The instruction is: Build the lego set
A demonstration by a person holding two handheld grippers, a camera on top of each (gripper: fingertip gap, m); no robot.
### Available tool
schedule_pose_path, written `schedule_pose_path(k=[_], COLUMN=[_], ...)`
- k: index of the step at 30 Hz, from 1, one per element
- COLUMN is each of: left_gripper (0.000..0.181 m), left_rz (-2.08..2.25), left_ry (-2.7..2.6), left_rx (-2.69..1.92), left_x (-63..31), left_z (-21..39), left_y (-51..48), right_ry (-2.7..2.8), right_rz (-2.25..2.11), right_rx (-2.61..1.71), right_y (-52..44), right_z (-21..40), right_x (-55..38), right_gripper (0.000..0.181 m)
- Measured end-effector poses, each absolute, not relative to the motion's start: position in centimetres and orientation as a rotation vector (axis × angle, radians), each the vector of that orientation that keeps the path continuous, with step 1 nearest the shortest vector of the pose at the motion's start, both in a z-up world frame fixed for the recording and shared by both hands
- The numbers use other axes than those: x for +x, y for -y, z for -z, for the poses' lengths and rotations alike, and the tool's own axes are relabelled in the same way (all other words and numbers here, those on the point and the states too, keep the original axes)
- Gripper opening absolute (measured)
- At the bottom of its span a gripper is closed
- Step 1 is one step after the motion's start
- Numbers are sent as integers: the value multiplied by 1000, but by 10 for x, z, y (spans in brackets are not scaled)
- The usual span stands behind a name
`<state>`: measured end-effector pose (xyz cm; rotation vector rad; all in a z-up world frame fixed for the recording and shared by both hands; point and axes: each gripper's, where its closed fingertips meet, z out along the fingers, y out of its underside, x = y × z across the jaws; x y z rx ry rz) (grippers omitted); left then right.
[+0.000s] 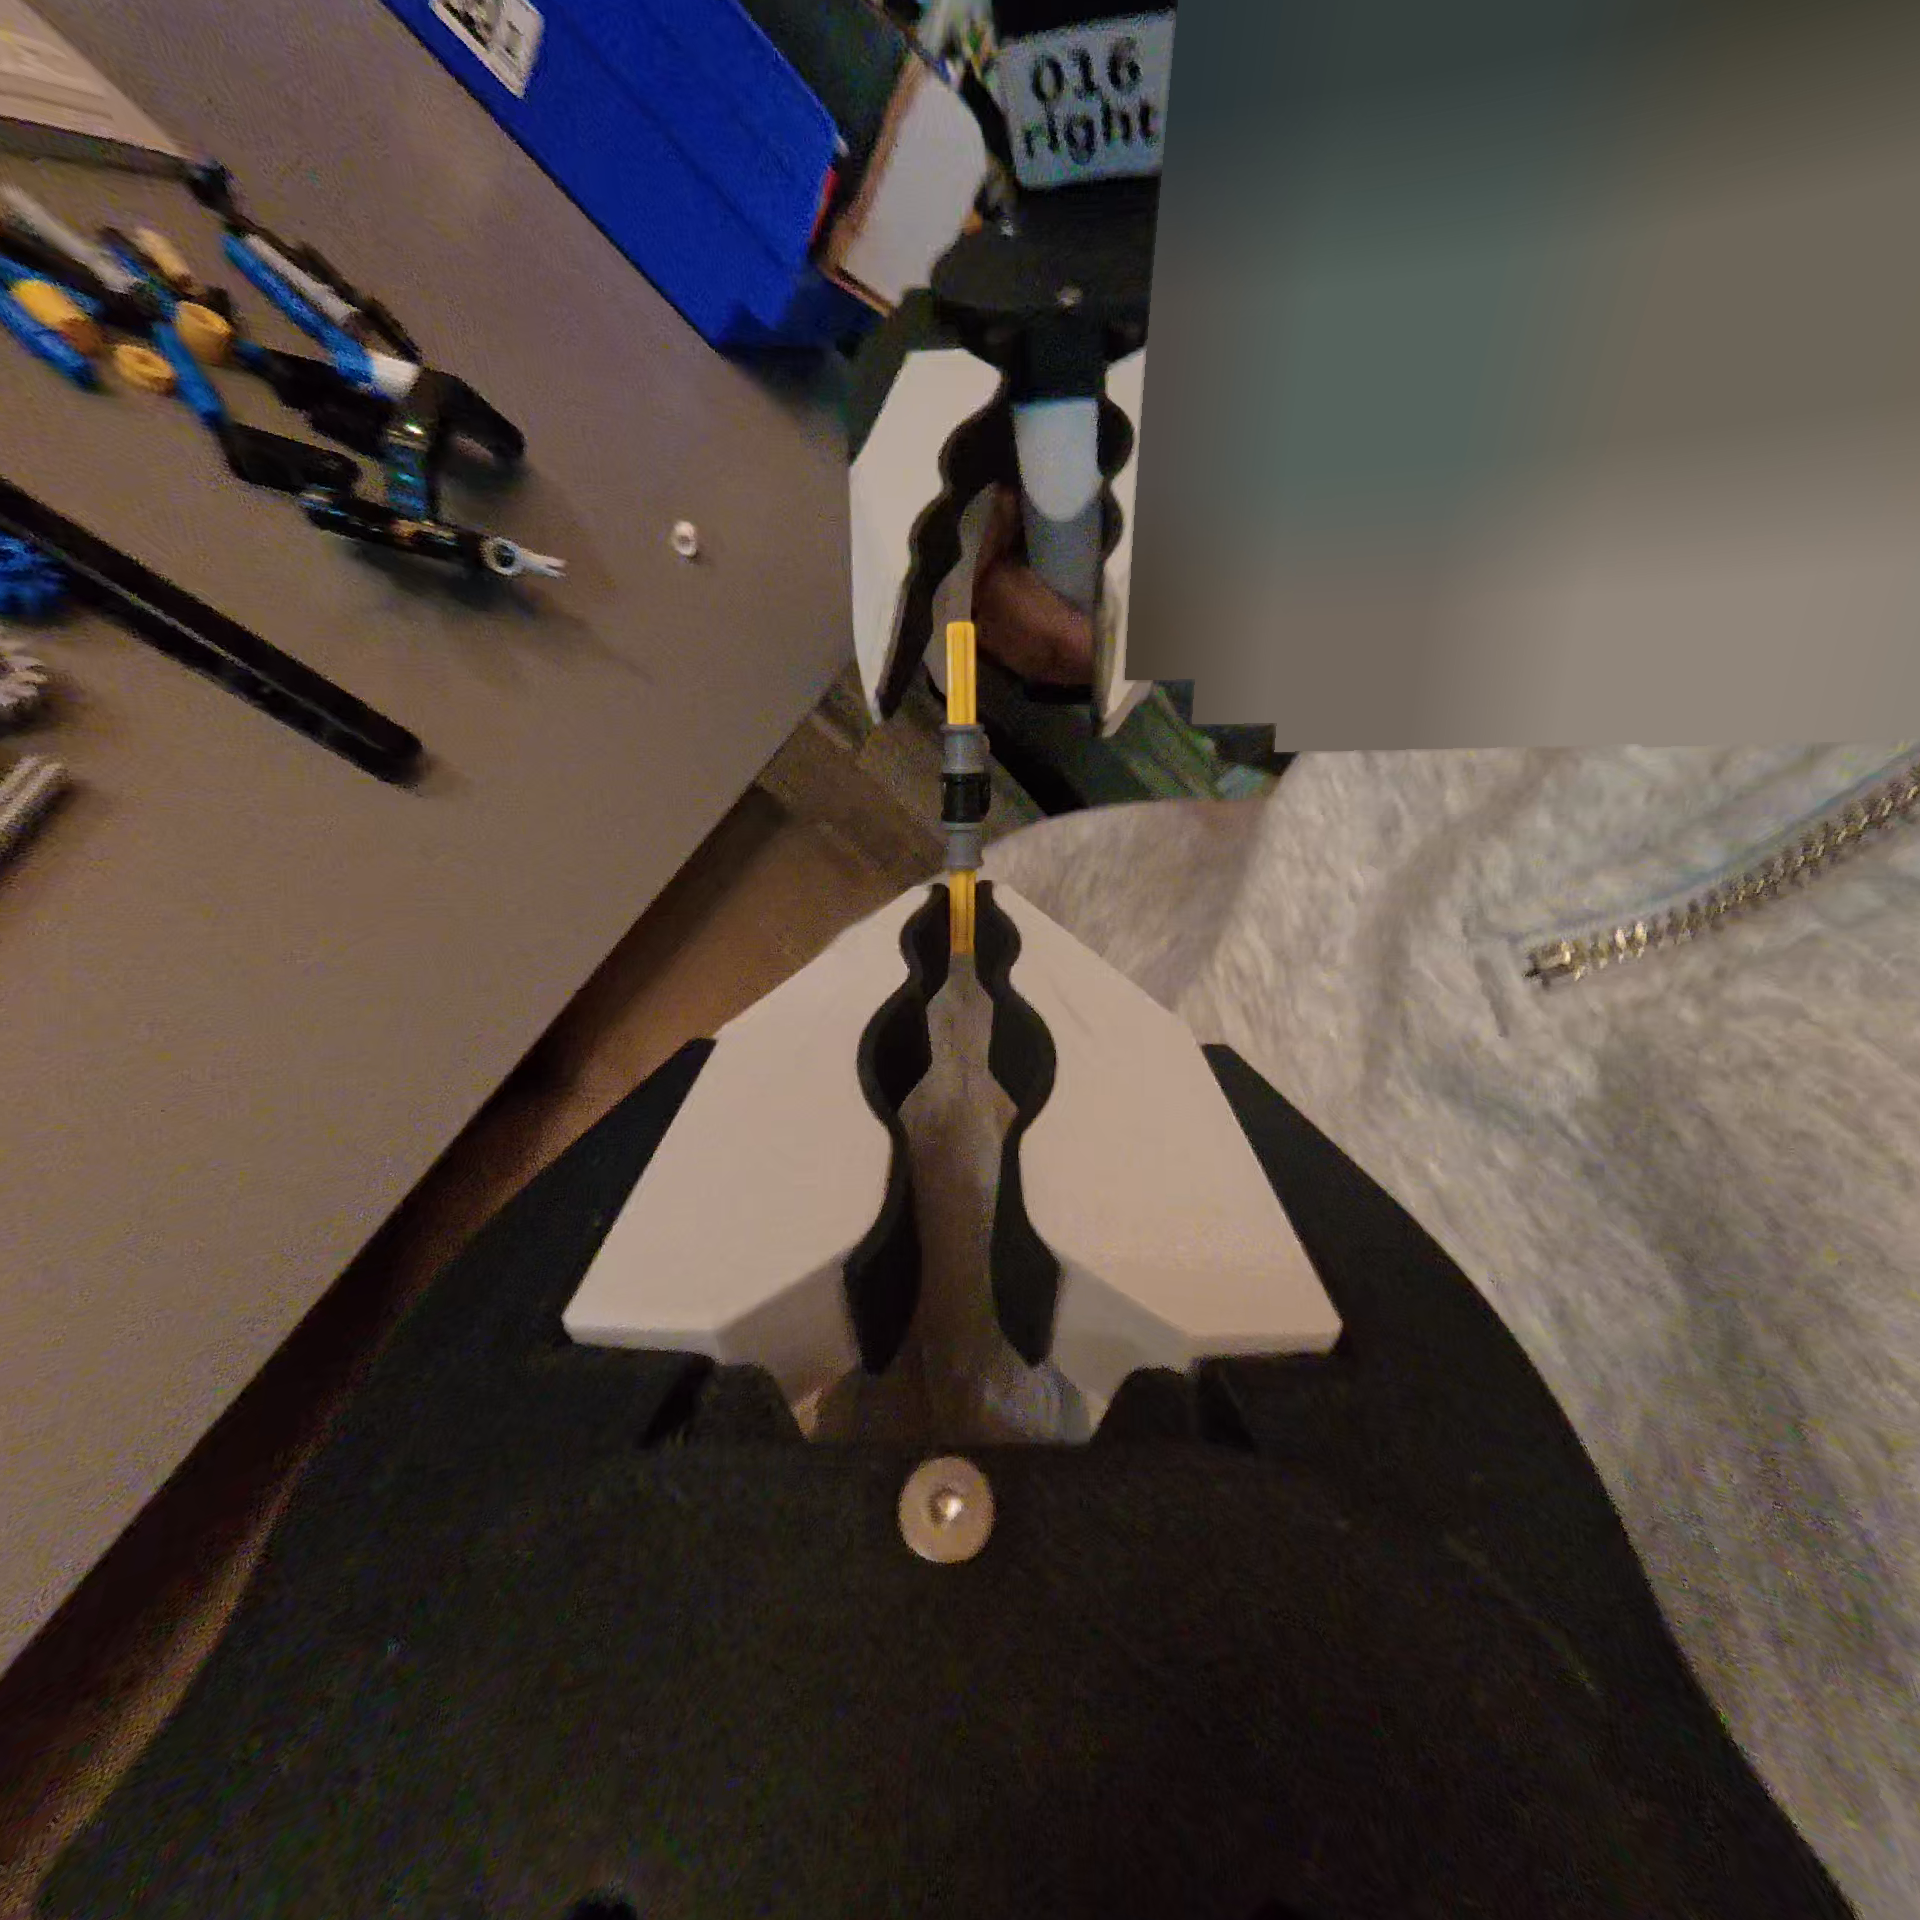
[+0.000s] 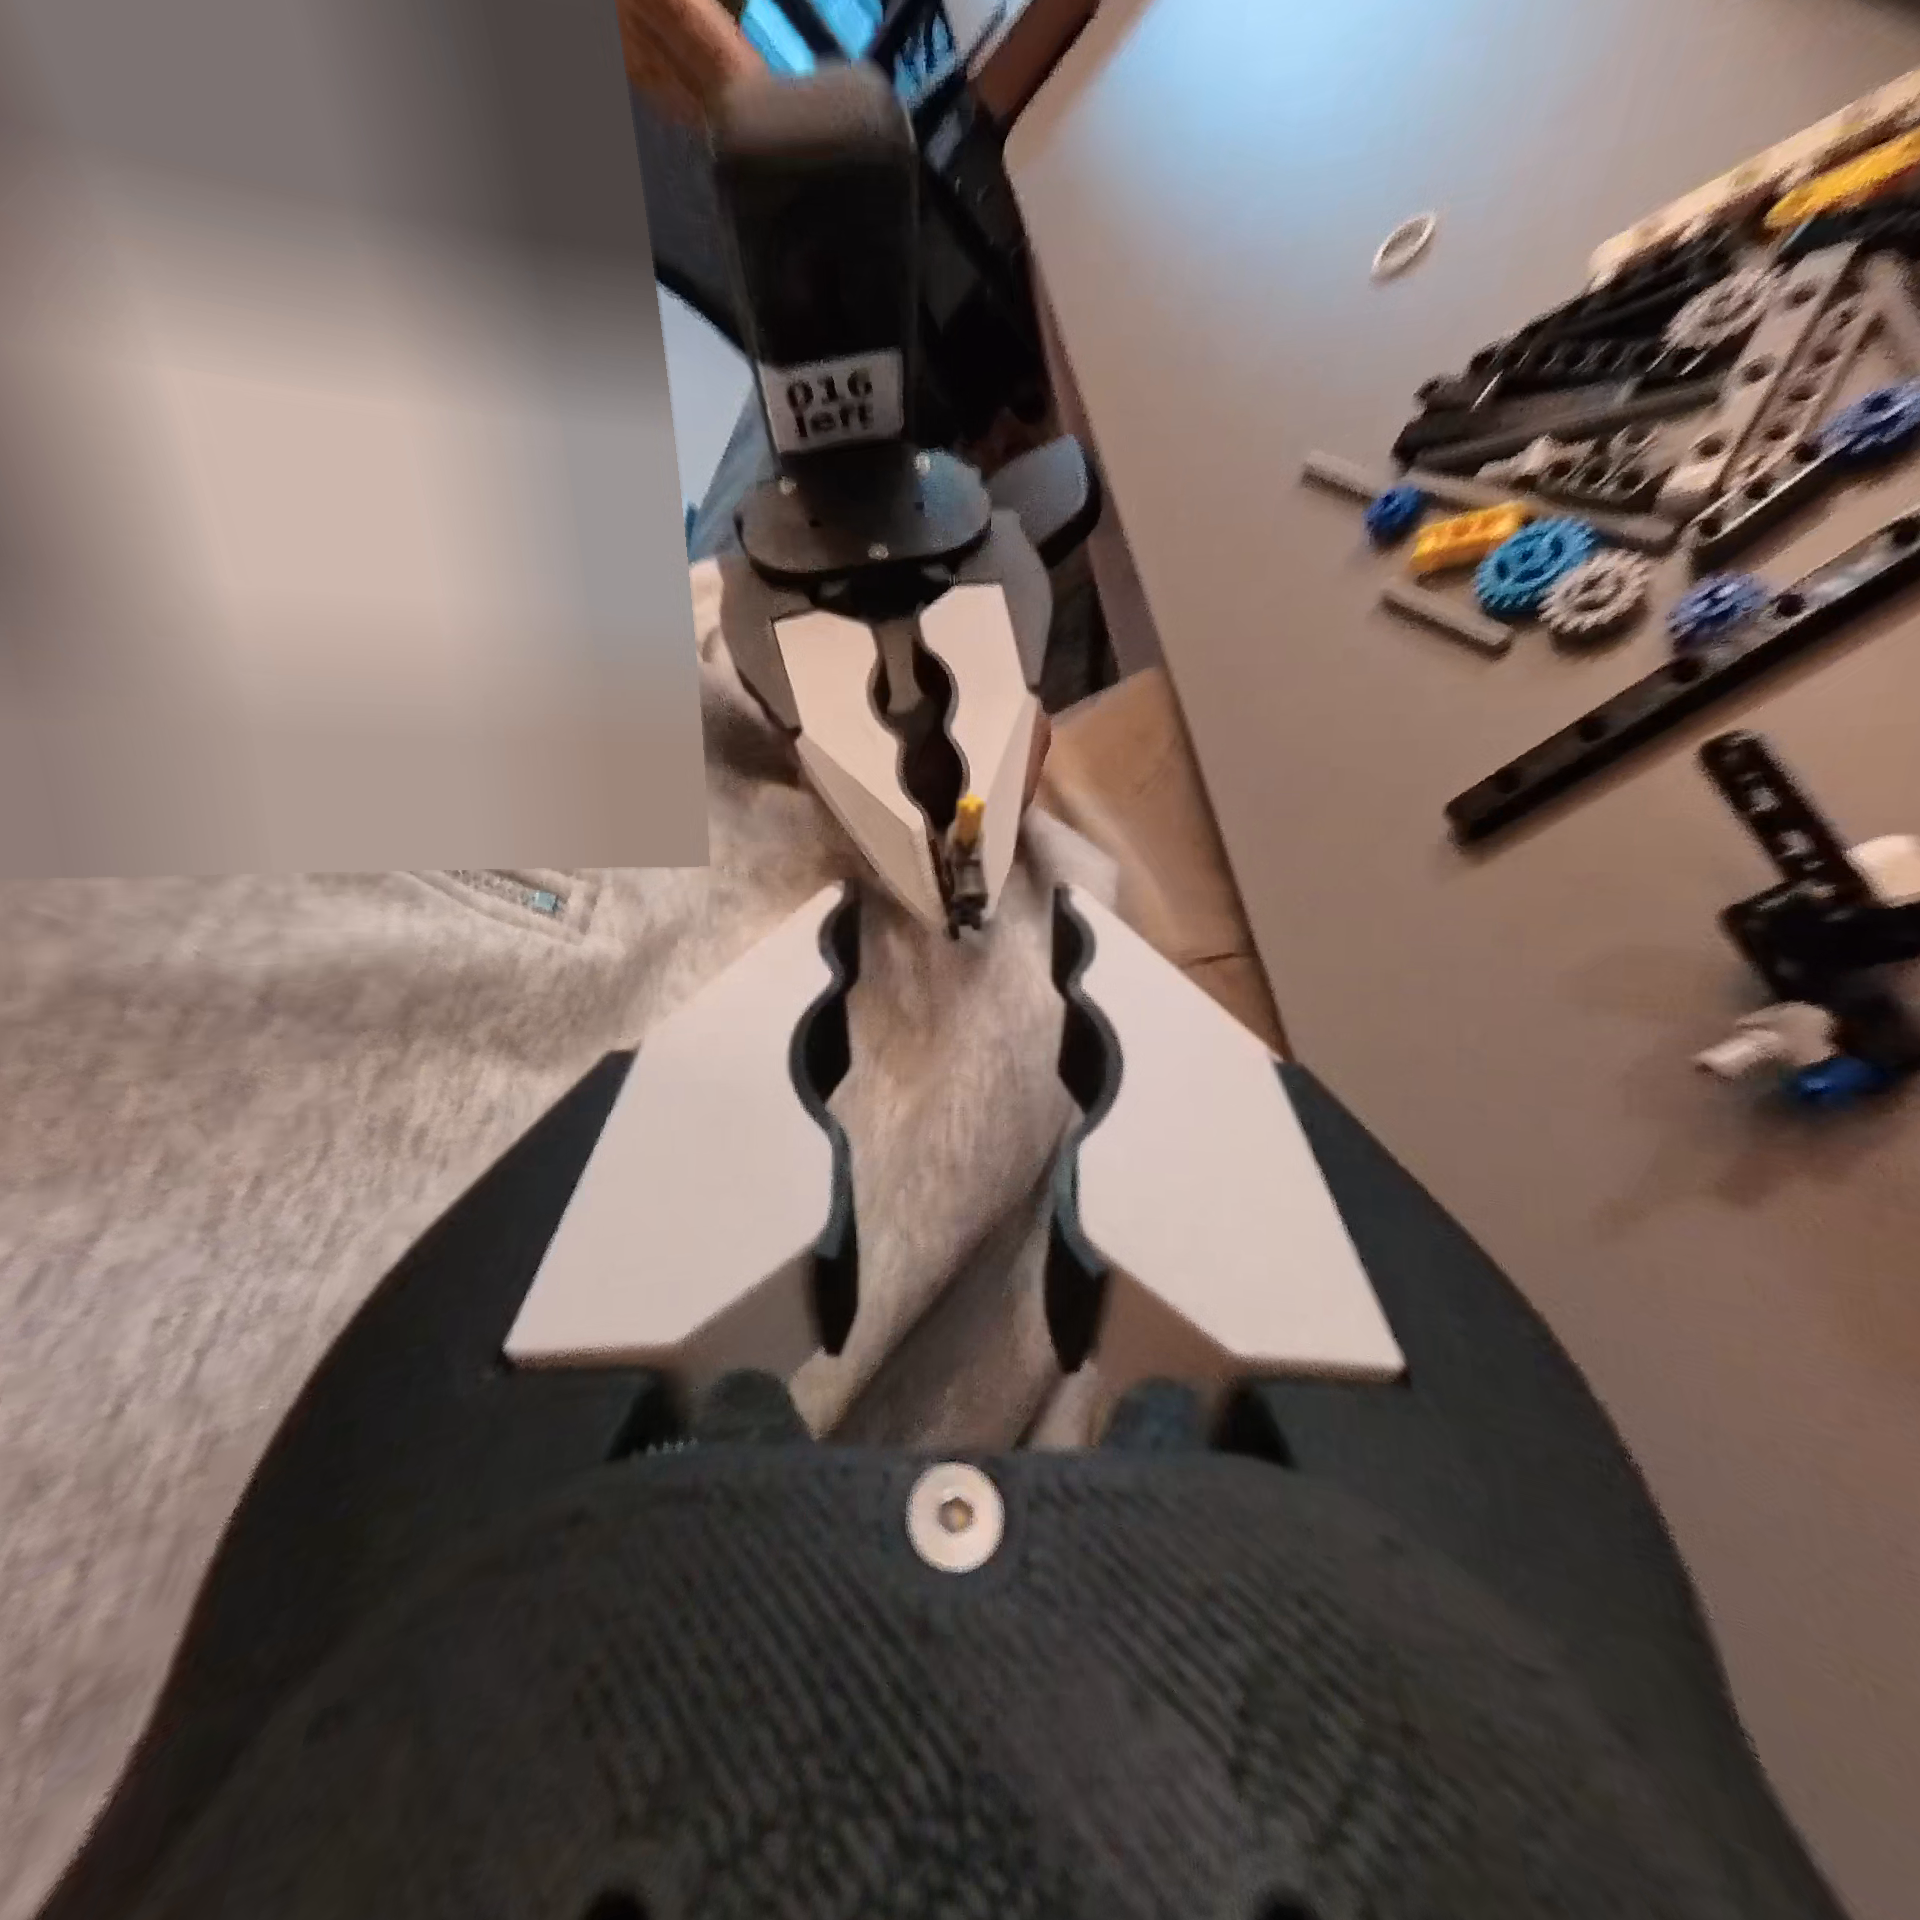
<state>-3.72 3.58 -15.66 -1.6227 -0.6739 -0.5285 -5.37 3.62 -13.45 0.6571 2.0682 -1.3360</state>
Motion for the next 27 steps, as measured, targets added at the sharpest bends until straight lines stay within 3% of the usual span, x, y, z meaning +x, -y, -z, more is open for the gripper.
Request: schedule_pose_path(k=[12, 16, 21, 27], left_gripper=[1, 1, 1, 1], left_rz=[599, 696, 656, 438], left_ry=[800, 798, 784, 747], left_rx=[-1300, -1290, -1325, -1450], left_x=[-124, -126, -115, -119], left_z=[130, 134, 140, 146], left_y=[-20, -19, -22, -25], right_ry=[-1869, -2147, -2410, -2230], right_rz=[1965, 2242, 2232, 2177], right_rx=[824, 706, 430, 584], right_y=[-35, -44, -29, -19], right_z=[98, 108, 117, 117], right_x=[-136, -154, -130, -130], right_gripper=[39, 40, 29, 23])
